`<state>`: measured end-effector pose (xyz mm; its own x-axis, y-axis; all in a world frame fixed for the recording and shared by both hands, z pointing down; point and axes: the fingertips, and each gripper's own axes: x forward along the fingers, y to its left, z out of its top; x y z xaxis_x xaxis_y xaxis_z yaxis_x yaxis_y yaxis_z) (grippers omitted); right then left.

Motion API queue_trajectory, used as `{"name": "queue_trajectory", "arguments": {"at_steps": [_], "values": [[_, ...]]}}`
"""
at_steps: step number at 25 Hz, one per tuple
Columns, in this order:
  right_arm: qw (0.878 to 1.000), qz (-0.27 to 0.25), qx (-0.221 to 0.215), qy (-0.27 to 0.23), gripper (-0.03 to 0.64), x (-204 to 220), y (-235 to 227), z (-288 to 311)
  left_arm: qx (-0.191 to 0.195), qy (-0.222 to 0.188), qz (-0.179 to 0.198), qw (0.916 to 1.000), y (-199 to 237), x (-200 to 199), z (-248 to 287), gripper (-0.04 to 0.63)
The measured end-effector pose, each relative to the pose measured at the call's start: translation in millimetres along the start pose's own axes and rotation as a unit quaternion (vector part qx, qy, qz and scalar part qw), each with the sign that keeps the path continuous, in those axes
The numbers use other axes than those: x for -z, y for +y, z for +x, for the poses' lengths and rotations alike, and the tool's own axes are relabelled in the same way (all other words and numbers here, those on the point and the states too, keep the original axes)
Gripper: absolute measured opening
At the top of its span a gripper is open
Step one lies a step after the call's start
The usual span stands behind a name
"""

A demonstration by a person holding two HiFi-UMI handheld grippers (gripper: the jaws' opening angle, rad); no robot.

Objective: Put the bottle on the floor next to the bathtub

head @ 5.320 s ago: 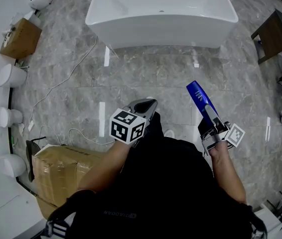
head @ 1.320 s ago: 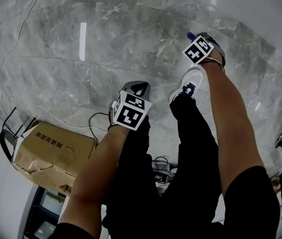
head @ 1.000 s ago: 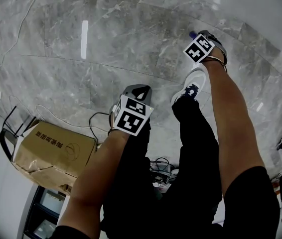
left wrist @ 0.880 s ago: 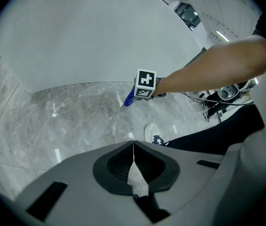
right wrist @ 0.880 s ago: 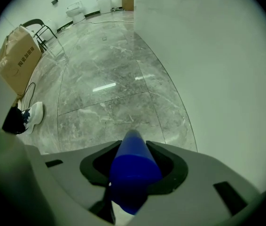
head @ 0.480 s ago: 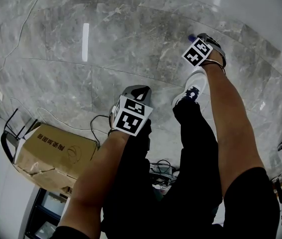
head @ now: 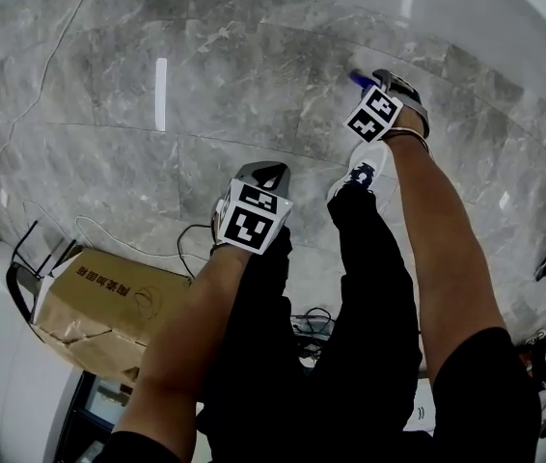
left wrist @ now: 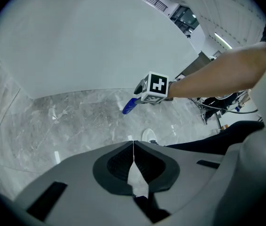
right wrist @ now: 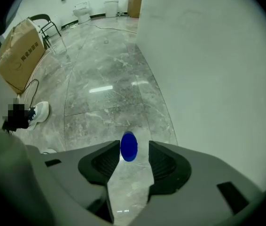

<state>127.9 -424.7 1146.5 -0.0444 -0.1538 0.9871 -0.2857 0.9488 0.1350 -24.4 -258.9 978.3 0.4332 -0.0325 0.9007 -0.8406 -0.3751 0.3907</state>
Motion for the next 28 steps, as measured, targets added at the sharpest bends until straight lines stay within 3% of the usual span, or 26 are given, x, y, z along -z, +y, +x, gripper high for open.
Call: {"name": "queue_trajectory", "arguments": {"at_steps": [7, 12, 17, 20, 25, 28], "values": [[0.999, 0.040, 0.006, -0.008, 0.199, -3, -22, -104, 0.004, -0.014, 0.022, 0.9996, -30, -35, -79, 0.017], [0.999, 0.022, -0.001, -0.023, 0.191, -7, -25, -192, 0.004, -0.023, 0.036, 0.9991, -52, -51, -137, 0.017], [0.997, 0.003, -0.007, -0.078, 0.067, -22, -24, -296, 0.004, -0.048, 0.044, 0.9979, -69, -69, -189, 0.017], [0.993, 0.033, -0.015, -0.110, 0.051, -32, -21, -357, 0.003, -0.071, 0.024, 0.9972, -74, -90, -221, 0.017], [0.971, 0.142, -0.063, -0.181, 0.043, -44, 2, -451, 0.034, -0.105, -0.001, 0.9939, -106, -120, -271, 0.017], [0.950, 0.194, -0.081, -0.229, 0.041, -53, 15, -507, 0.059, -0.122, 0.027, 0.9904, -130, -132, -309, 0.017]]}}
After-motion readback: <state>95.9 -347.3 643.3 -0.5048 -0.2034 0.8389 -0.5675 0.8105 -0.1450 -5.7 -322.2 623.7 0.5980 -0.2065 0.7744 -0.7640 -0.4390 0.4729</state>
